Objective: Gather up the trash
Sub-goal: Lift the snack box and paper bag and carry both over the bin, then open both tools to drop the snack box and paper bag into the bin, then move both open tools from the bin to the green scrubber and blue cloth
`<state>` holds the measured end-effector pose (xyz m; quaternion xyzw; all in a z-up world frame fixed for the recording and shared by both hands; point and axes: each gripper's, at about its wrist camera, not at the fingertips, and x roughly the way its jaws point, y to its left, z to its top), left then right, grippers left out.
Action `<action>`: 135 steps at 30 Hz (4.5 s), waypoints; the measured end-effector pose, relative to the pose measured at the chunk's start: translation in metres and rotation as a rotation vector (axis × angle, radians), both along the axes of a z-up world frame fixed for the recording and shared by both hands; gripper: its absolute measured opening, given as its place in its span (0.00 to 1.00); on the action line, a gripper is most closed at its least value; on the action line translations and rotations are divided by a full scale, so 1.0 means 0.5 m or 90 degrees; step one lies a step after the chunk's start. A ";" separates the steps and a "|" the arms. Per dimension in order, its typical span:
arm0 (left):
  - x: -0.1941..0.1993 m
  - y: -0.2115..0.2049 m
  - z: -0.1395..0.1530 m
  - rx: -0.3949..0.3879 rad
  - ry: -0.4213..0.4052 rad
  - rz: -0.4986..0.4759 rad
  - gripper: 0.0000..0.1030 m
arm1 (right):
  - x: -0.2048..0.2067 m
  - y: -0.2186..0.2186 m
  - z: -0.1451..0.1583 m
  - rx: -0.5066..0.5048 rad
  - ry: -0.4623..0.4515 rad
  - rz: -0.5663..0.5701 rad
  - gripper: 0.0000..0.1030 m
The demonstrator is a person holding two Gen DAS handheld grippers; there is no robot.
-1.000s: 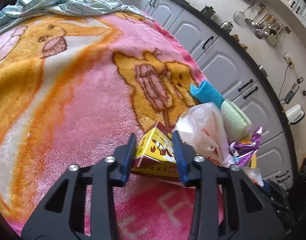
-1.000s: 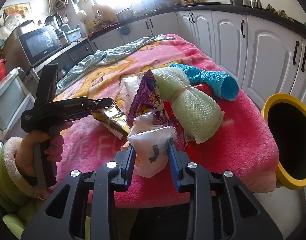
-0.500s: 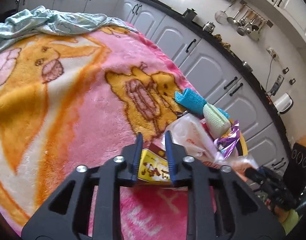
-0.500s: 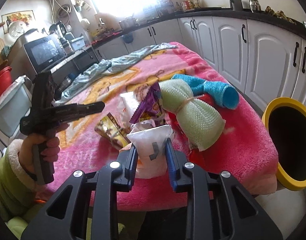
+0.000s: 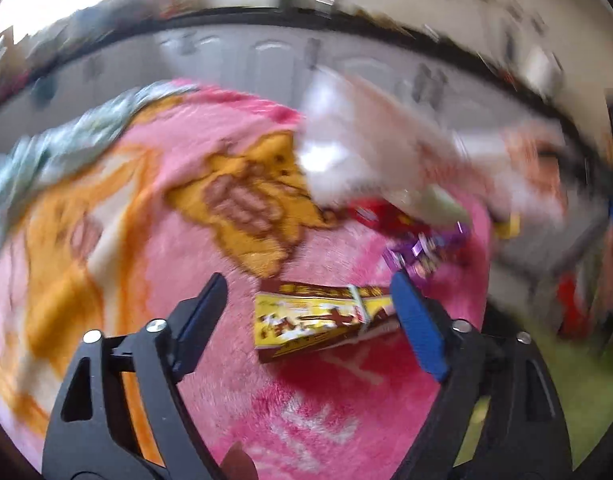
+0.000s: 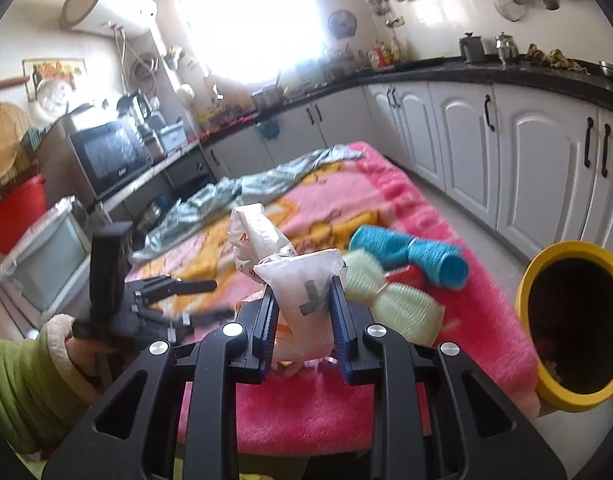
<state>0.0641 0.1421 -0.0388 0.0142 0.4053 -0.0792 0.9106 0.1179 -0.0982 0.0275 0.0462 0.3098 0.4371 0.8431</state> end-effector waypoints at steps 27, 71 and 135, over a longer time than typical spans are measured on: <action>0.055 -0.127 -0.120 0.281 0.160 -0.348 0.33 | 0.134 -0.286 0.070 0.111 -0.009 -0.249 0.21; 0.486 -0.555 0.034 -0.225 -0.019 -0.060 0.48 | 0.233 -0.524 -0.148 -0.002 0.103 -0.462 0.47; 0.130 -0.076 0.141 -0.226 -0.166 0.201 0.89 | 0.077 -0.150 0.004 -0.095 -0.098 -0.208 0.86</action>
